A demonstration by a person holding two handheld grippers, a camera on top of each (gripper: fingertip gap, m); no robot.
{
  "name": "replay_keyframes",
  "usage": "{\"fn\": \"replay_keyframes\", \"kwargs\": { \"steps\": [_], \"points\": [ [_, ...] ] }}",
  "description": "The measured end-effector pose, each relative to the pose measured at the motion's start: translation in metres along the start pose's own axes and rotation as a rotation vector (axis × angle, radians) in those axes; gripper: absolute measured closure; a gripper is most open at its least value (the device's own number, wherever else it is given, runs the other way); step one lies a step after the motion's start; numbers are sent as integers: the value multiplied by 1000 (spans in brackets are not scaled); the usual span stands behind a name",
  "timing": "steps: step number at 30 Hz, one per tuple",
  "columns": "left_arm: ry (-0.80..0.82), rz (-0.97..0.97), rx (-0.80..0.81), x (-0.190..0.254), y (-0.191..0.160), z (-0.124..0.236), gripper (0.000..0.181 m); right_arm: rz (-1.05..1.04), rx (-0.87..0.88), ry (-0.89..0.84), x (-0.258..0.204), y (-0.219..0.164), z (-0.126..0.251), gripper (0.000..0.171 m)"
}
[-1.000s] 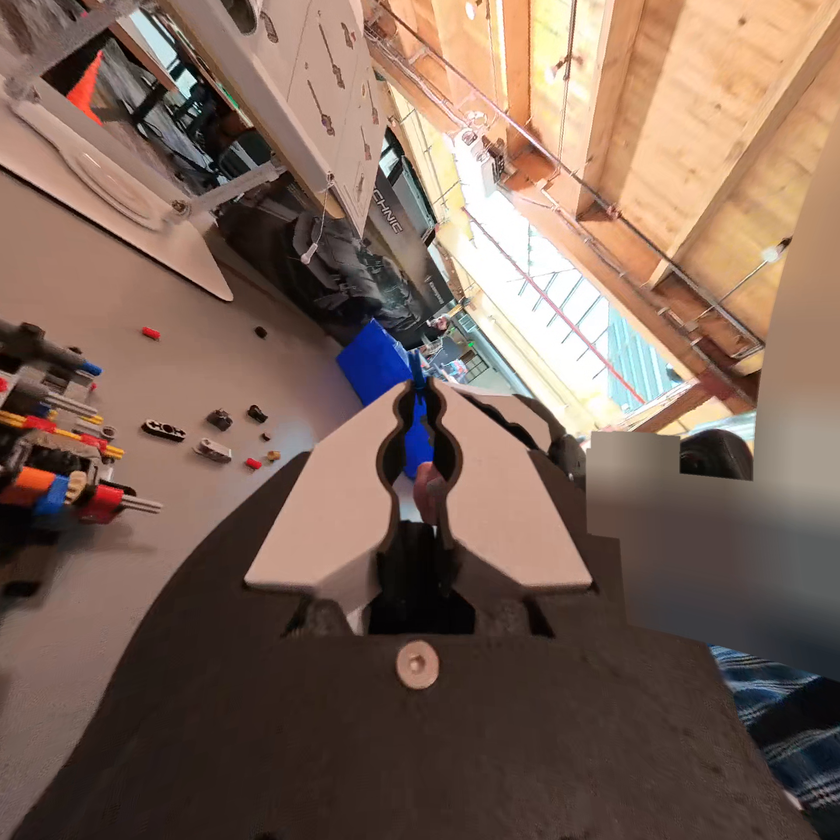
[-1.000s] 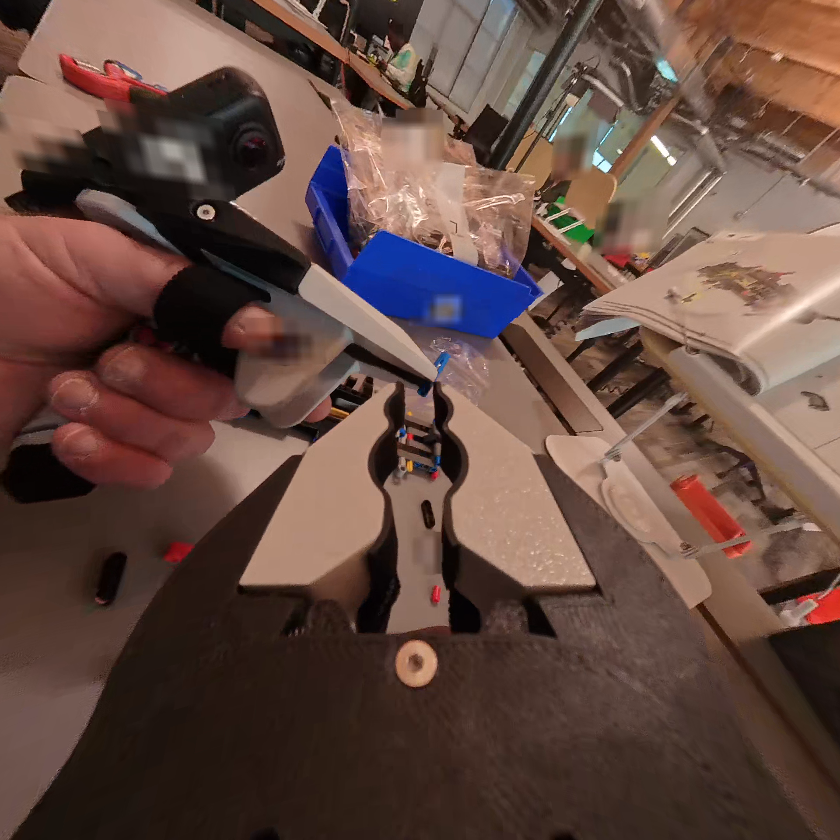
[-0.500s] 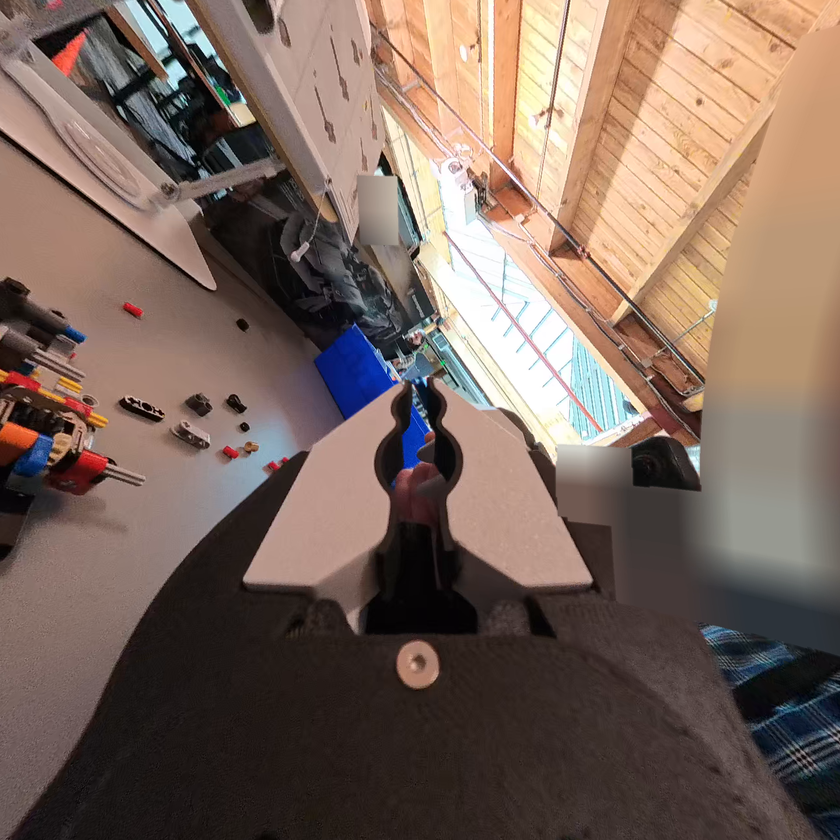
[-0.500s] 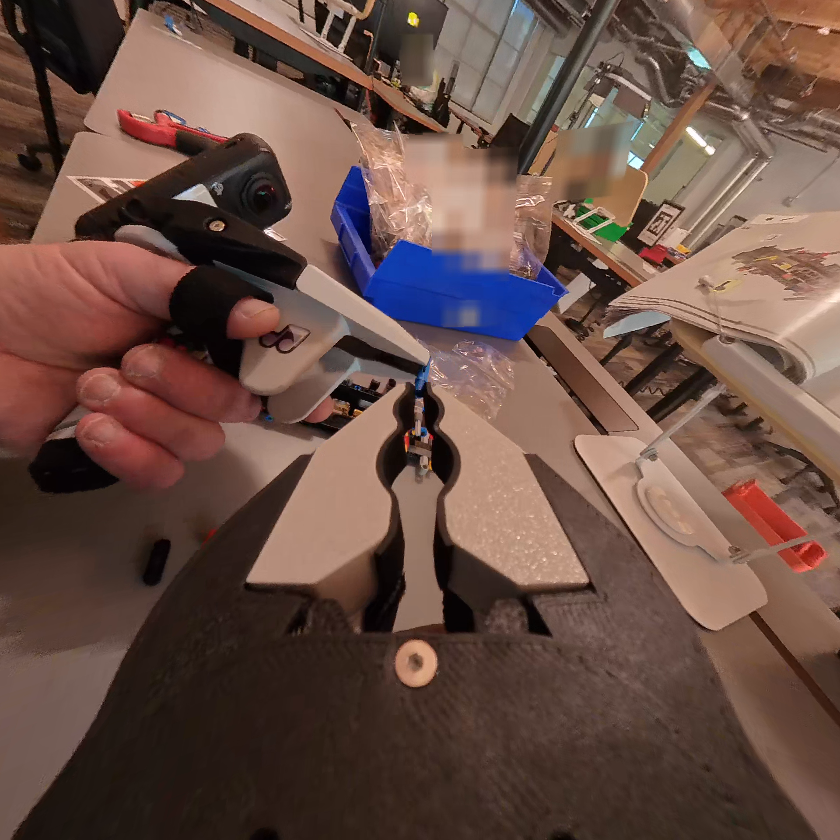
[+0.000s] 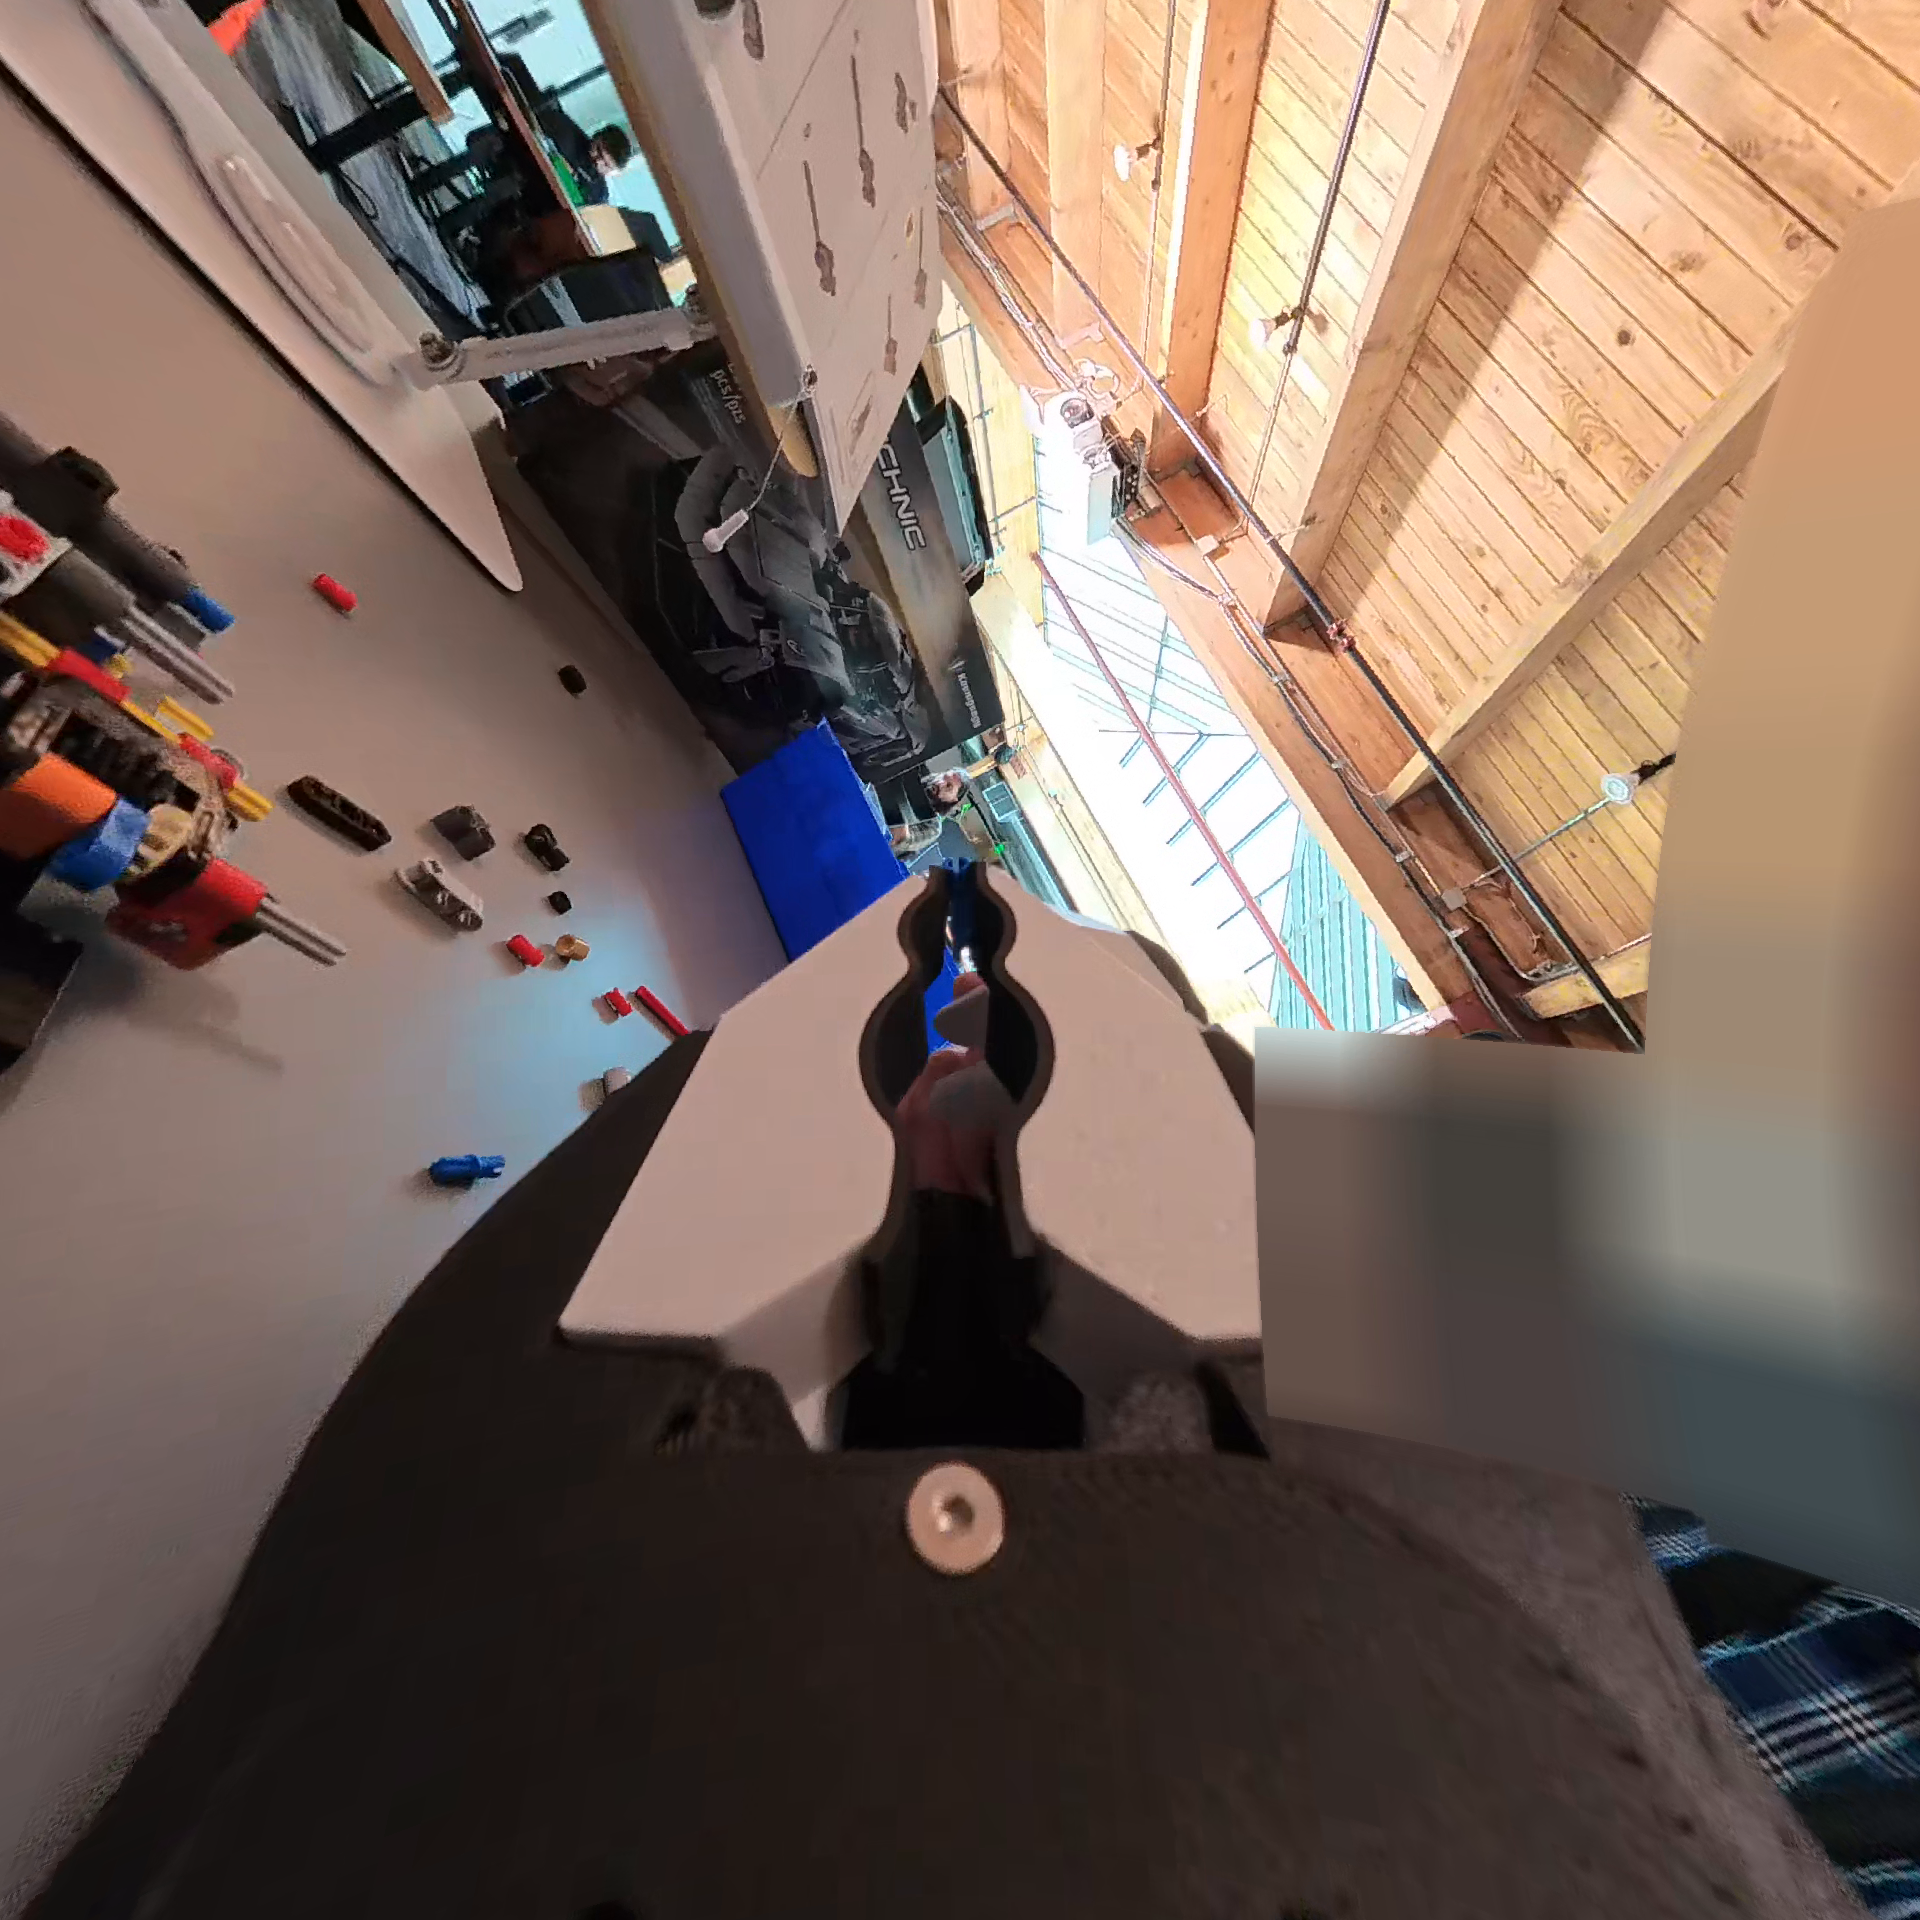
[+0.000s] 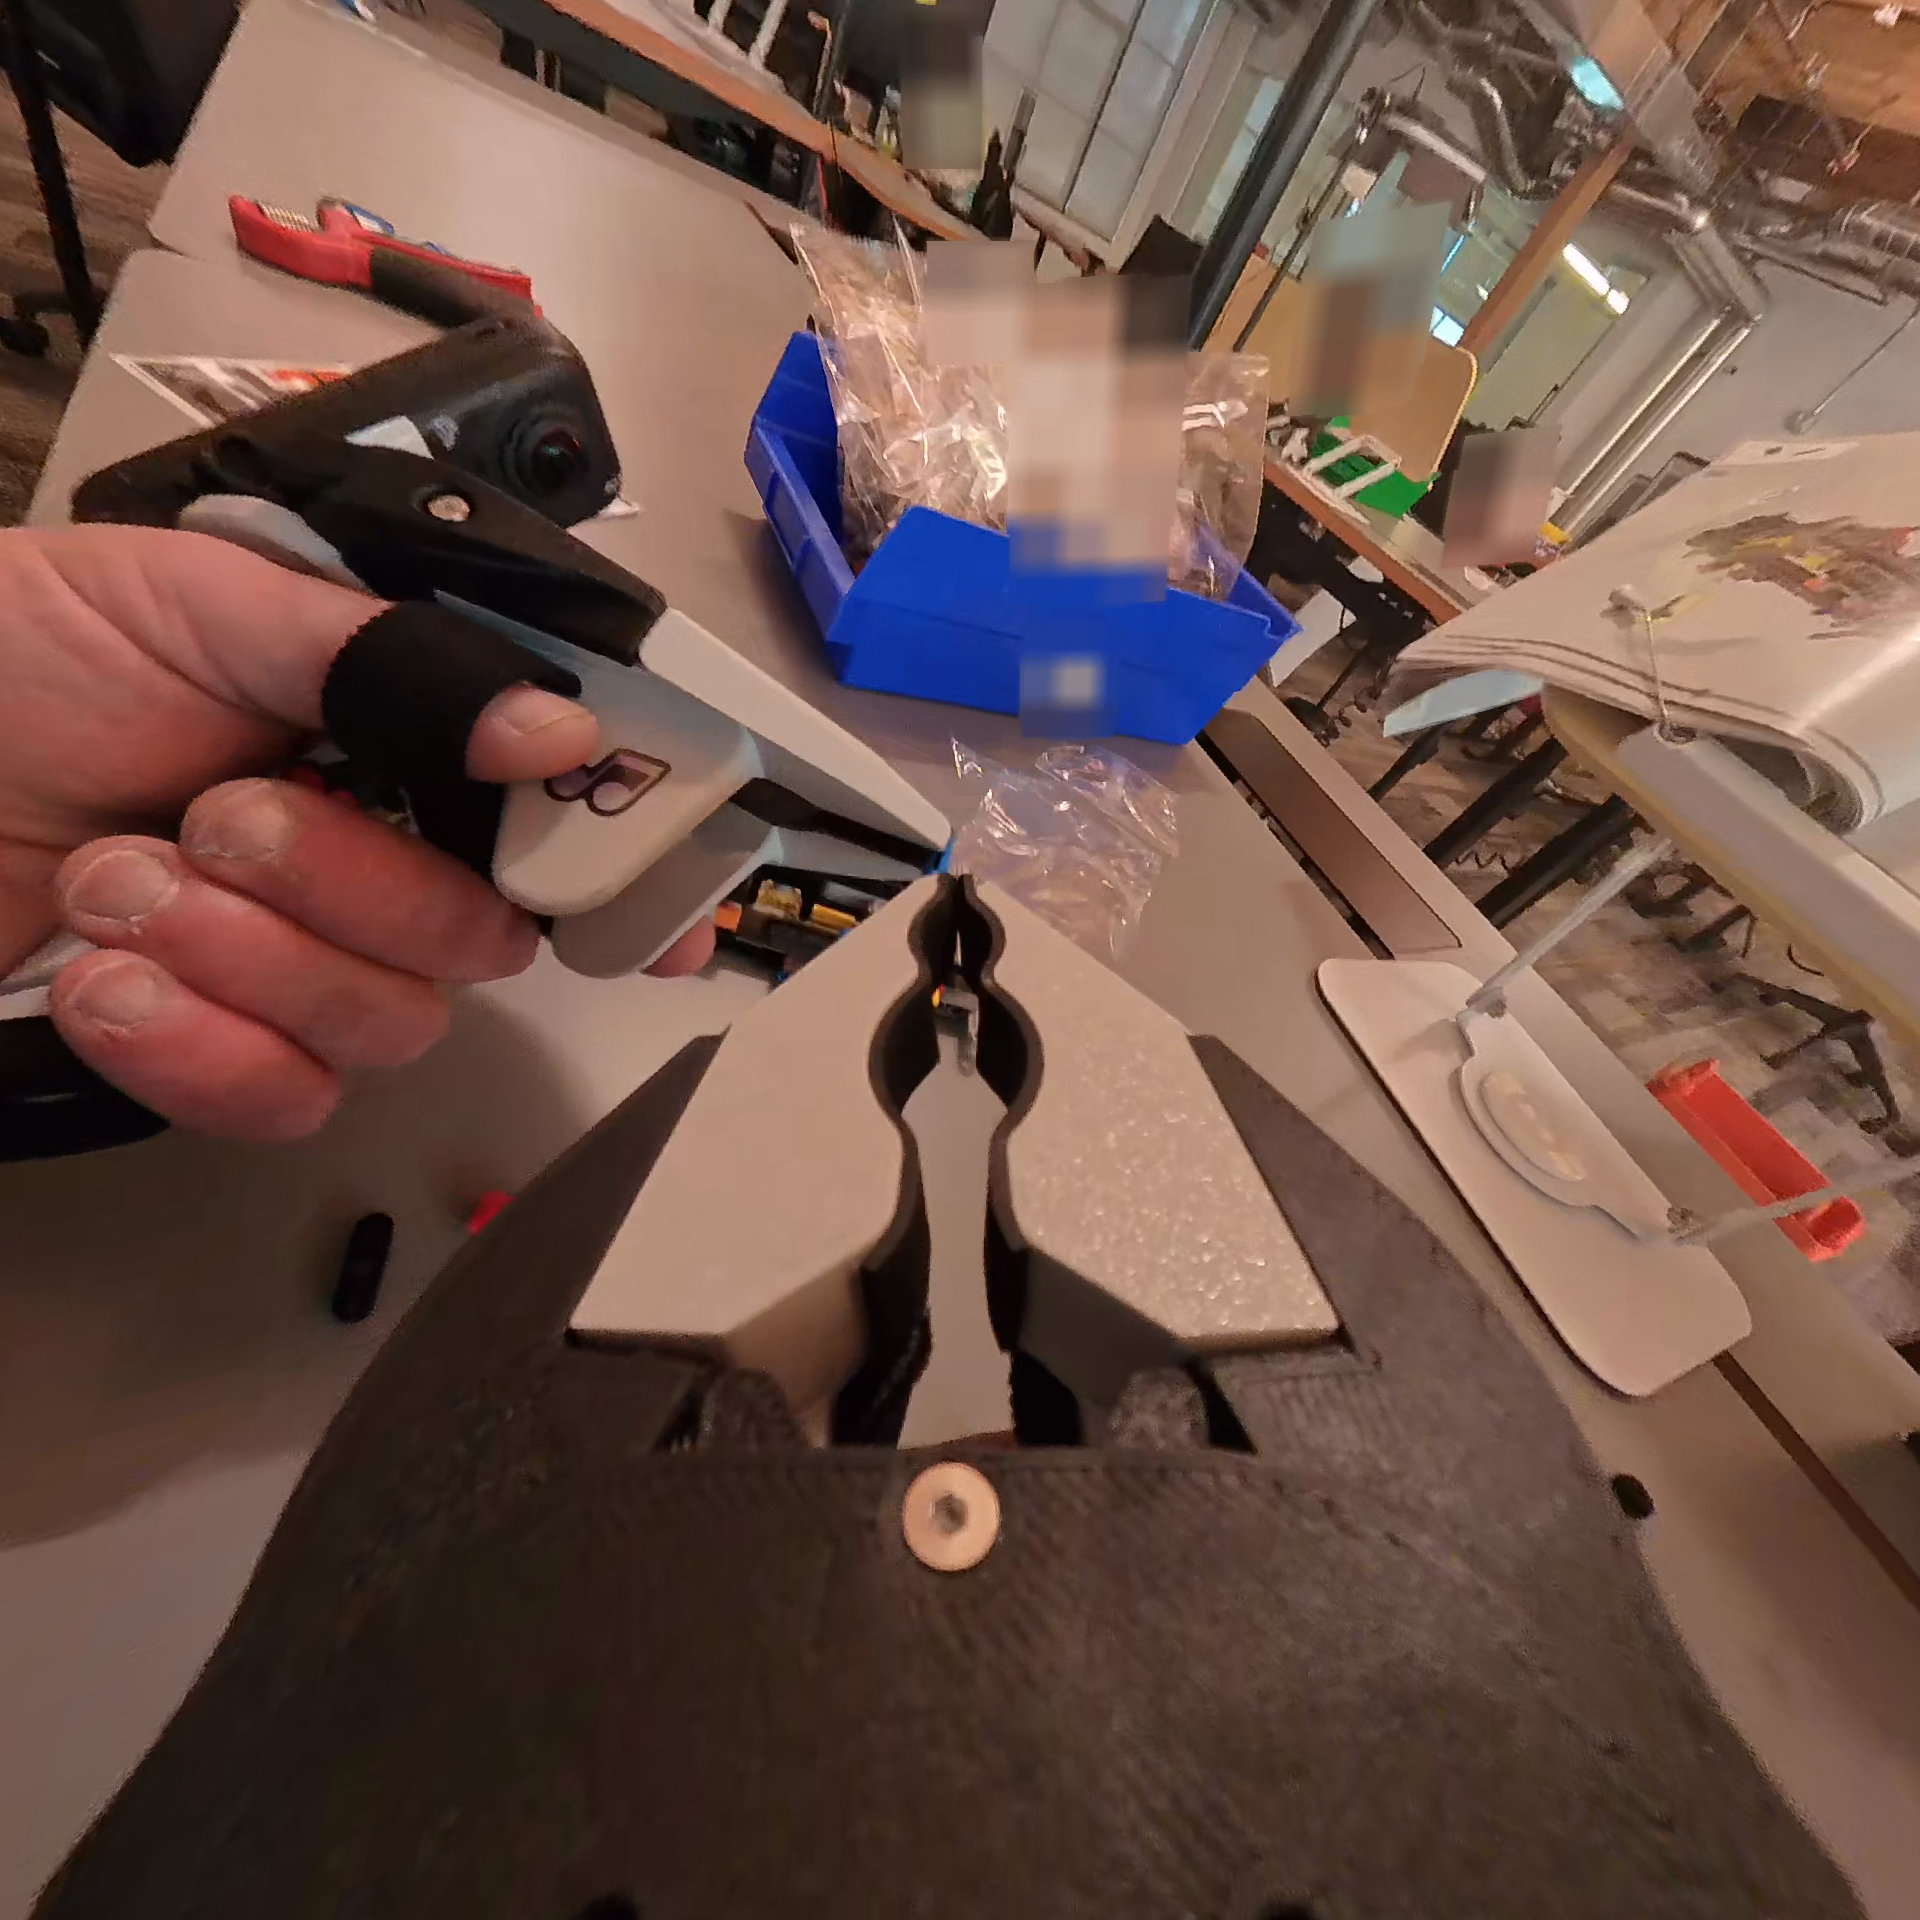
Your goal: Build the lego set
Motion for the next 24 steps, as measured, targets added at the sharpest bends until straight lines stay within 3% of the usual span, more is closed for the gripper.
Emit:
{"fn": "replay_keyframes", "kwargs": {
  "steps": [13,17,24],
  "points": [
    [34,-22,19,-1,2,13,178,-88,24,84,-3,-5,-2,171],
    [18,8,36,-2,2,12,179,-28,-3,84,-11,-1,-4,155],
    [18,34,20,-4,-3,13,178,-3,-66,52,-13,-2,-11,170]
  ]
}}
Point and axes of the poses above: each gripper's, where its closed fingertips meet, z back along the fingers, y out of its top, x = y × z across the jaws, the point moved 10 cm from there along z, back along the fingers, and after that the axes turned 9 degrees about z, right-handed, at the moved point
